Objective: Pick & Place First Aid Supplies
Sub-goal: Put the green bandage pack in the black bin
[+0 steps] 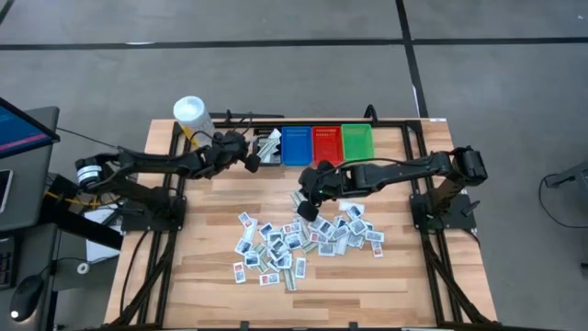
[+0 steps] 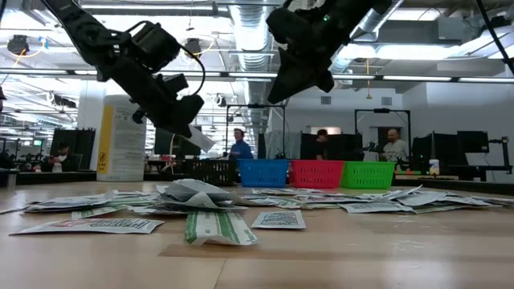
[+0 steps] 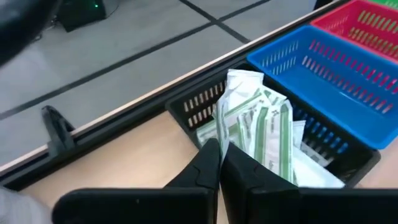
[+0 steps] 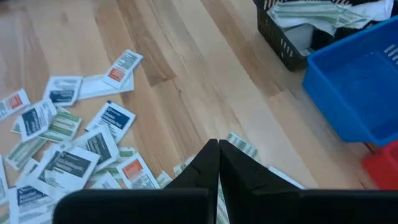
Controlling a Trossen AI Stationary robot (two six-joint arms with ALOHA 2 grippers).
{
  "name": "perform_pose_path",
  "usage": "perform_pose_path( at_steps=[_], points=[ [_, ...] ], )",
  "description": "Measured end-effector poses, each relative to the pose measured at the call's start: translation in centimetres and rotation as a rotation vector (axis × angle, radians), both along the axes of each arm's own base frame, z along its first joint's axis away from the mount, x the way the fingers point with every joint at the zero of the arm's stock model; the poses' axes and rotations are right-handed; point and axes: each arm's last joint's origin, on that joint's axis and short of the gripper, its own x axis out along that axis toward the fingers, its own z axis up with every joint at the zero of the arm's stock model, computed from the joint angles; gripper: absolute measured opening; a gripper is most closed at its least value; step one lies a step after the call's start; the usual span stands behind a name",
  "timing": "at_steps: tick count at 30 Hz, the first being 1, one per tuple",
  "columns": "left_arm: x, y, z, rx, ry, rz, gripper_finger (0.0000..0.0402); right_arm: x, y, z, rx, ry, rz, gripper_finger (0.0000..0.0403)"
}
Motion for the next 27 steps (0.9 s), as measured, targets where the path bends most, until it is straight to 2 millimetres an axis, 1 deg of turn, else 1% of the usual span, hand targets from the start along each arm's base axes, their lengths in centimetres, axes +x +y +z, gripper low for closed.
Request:
perform_pose_path(
  at_steps=[6, 15, 18, 22, 27],
  points=[
    [0.7, 0.2, -0.4, 0.002, -0.038, -0.022, 0.0013, 0.0, -0.2, 0.0, -0.008, 0.010, 0.002, 0.0008],
    [0.8, 0.4, -0.2, 0.013, -0.064, -0.019, 0.0014, 0.0, -0.2, 0.0, -0.023, 0.015, 0.019, 0.0009],
    [0.8, 0.3, -0.2, -0.008, -0.083, -0.029, 0.0014, 0.0, -0.2, 0.0, -0.023, 0.015, 0.018, 0.0009],
    [1.0, 0.2, -0.2, -0.058, -0.118, -0.097, 0.0021, 0.0, -0.2, 0.0, -0.022, 0.015, 0.018, 0.0010],
    [1.3, -0.1, -0.2, -0.114, -0.148, -0.198, 0.0041, 0.0, -0.2, 0.0, -0.022, 0.015, 0.019, 0.0010]
  ],
)
